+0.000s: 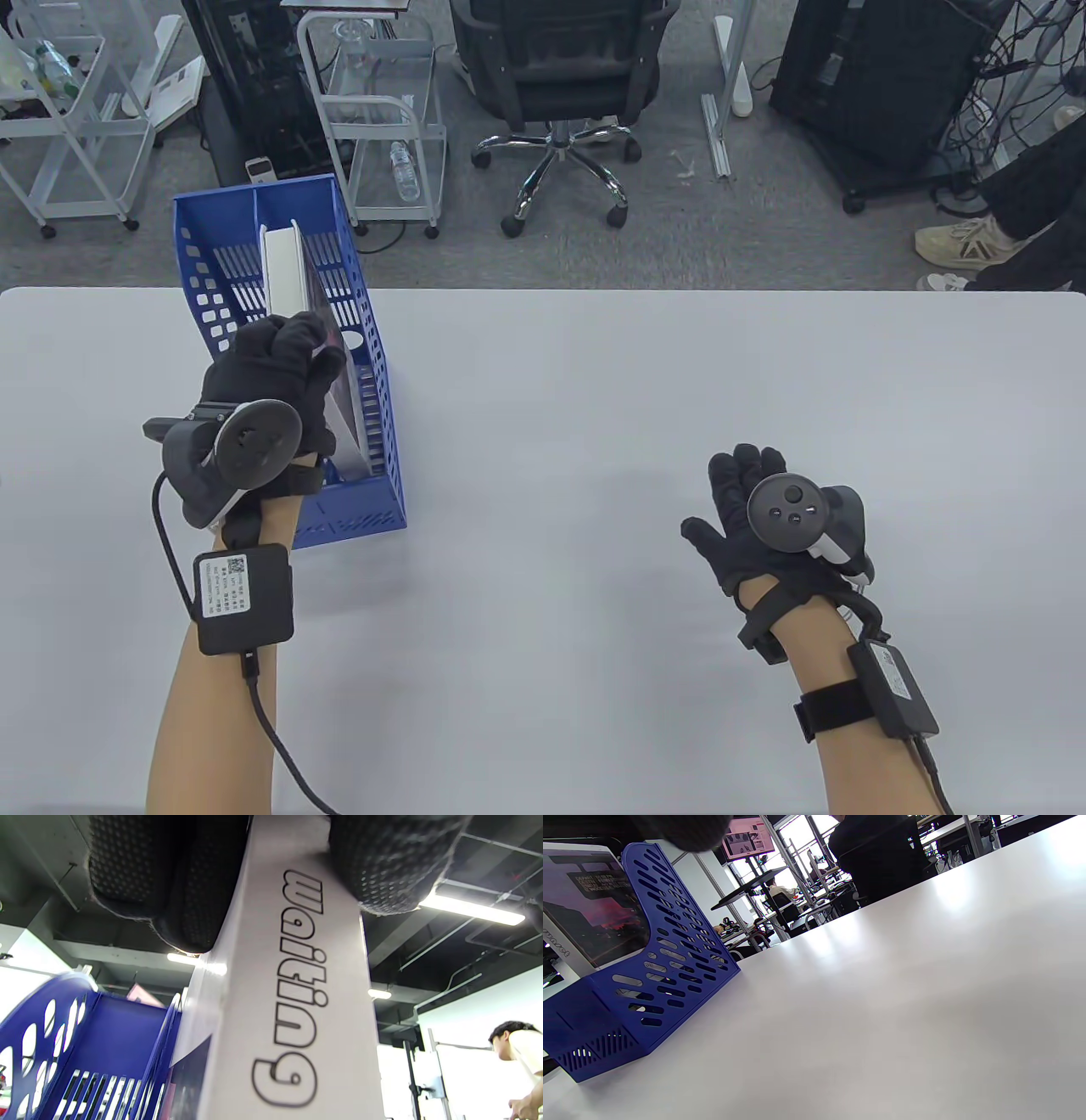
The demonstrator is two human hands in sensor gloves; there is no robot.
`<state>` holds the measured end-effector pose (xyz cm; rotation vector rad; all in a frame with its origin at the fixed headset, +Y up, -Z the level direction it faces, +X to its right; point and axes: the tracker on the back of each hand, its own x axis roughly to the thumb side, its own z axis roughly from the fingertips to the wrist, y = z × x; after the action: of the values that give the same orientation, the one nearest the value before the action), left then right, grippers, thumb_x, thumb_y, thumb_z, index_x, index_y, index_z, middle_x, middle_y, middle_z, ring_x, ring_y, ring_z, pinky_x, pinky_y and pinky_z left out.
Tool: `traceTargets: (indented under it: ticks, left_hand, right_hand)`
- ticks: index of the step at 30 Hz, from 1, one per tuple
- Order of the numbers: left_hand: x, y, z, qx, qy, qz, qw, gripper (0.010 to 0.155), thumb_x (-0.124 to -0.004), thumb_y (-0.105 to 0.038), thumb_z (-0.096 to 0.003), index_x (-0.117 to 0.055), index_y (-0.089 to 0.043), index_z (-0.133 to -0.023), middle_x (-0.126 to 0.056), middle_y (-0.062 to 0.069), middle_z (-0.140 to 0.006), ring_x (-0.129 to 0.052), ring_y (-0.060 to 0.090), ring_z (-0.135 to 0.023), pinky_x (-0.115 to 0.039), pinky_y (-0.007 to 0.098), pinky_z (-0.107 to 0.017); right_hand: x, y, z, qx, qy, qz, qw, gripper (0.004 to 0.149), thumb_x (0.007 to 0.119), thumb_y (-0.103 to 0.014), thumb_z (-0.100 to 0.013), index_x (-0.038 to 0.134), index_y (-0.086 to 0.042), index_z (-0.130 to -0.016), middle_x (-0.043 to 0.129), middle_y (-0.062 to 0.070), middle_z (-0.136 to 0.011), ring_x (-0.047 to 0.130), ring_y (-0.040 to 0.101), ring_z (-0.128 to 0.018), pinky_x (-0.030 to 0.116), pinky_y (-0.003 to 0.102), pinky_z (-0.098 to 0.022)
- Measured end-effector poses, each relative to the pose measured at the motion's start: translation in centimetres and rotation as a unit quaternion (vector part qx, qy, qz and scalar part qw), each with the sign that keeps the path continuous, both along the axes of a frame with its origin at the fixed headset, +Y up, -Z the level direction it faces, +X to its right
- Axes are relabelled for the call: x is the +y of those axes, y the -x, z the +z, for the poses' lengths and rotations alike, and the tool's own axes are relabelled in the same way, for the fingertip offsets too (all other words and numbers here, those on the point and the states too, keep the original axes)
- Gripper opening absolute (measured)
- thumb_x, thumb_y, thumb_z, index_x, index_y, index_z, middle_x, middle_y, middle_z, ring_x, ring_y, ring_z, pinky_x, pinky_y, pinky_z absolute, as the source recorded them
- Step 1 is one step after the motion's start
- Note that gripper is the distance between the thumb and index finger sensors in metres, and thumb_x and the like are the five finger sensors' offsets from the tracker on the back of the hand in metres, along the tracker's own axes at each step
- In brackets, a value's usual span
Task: Insert the book into the document holder
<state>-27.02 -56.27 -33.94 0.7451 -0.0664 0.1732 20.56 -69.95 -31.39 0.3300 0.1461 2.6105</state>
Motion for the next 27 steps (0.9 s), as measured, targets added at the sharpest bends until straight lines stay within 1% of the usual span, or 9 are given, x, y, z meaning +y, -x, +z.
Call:
traceTargets:
  ticks: [6, 12, 16, 17, 22, 27]
  left_hand:
    - [-2.5, -0.1, -1.5, 0.006, 0.024, -0.002, 1.000, 0.049, -0.085, -0.053, -0.0370, -0.074, -0.038, -0.082, -0.079, -0.011, -0.079, -0.105, 0.029, -0.055, -0.088, 0.041, -0.046]
    - [-3.7, -0.7, -2.4, 0.012, 0.026, -0.020, 0.999, 0.049, -0.086, -0.053, -0.0368, -0.075, -0.038, -0.082, -0.080, -0.011, -0.078, -0.105, 0.029, -0.054, -0.089, 0.041, -0.046]
    - [-4.6, -0.5, -2.7, 0.011, 0.029, -0.011, 0.999, 0.048, -0.086, -0.053, -0.0370, -0.076, -0.038, -0.082, -0.081, -0.010, -0.077, -0.105, 0.029, -0.055, -0.089, 0.042, -0.046]
    - [-4.7, -0.4, -2.5, 0.013, 0.023, -0.004, 1.000, 0.048, -0.086, -0.053, -0.0371, -0.076, -0.038, -0.082, -0.081, -0.011, -0.077, -0.105, 0.029, -0.056, -0.089, 0.042, -0.047]
    - [-4.5, -0.4, -2.8, 0.024, 0.046, -0.007, 0.999, 0.049, -0.084, -0.053, -0.0380, -0.074, -0.038, -0.083, -0.079, -0.011, -0.079, -0.104, 0.028, -0.059, -0.087, 0.043, -0.049]
    - [-4.5, -0.5, -2.9, 0.029, 0.064, -0.020, 0.997, 0.054, -0.083, -0.054, -0.0381, -0.071, -0.040, -0.088, -0.073, -0.012, -0.088, -0.099, 0.028, -0.068, -0.082, 0.044, -0.055]
  right_hand:
    - [0.1, -0.1, 0.0, -0.002, 0.000, -0.002, 1.000, 0.082, 0.069, -0.053, -0.045, 0.028, -0.005, -0.097, 0.016, 0.027, -0.103, 0.012, 0.058, -0.091, 0.029, 0.076, -0.060]
    - [0.1, -0.2, 0.0, -0.003, 0.003, -0.001, 1.000, 0.082, 0.069, -0.053, -0.045, 0.028, -0.005, -0.097, 0.016, 0.027, -0.103, 0.012, 0.058, -0.091, 0.029, 0.076, -0.060]
    - [0.1, -0.2, 0.0, -0.001, 0.001, -0.002, 1.000, 0.082, 0.069, -0.053, -0.045, 0.028, -0.005, -0.098, 0.016, 0.027, -0.103, 0.012, 0.058, -0.091, 0.029, 0.076, -0.060]
    - [0.1, -0.2, 0.0, -0.001, 0.001, -0.002, 1.000, 0.082, 0.069, -0.053, -0.045, 0.028, -0.005, -0.098, 0.016, 0.027, -0.103, 0.012, 0.058, -0.091, 0.029, 0.077, -0.060]
    - [0.0, -0.1, 0.0, 0.000, 0.004, 0.000, 1.000, 0.082, 0.069, -0.053, -0.045, 0.028, -0.004, -0.098, 0.016, 0.027, -0.103, 0.012, 0.058, -0.091, 0.029, 0.076, -0.060]
    - [0.0, -0.1, 0.0, 0.001, 0.003, -0.003, 1.000, 0.082, 0.069, -0.053, -0.045, 0.029, -0.005, -0.097, 0.017, 0.027, -0.103, 0.012, 0.058, -0.091, 0.029, 0.076, -0.060]
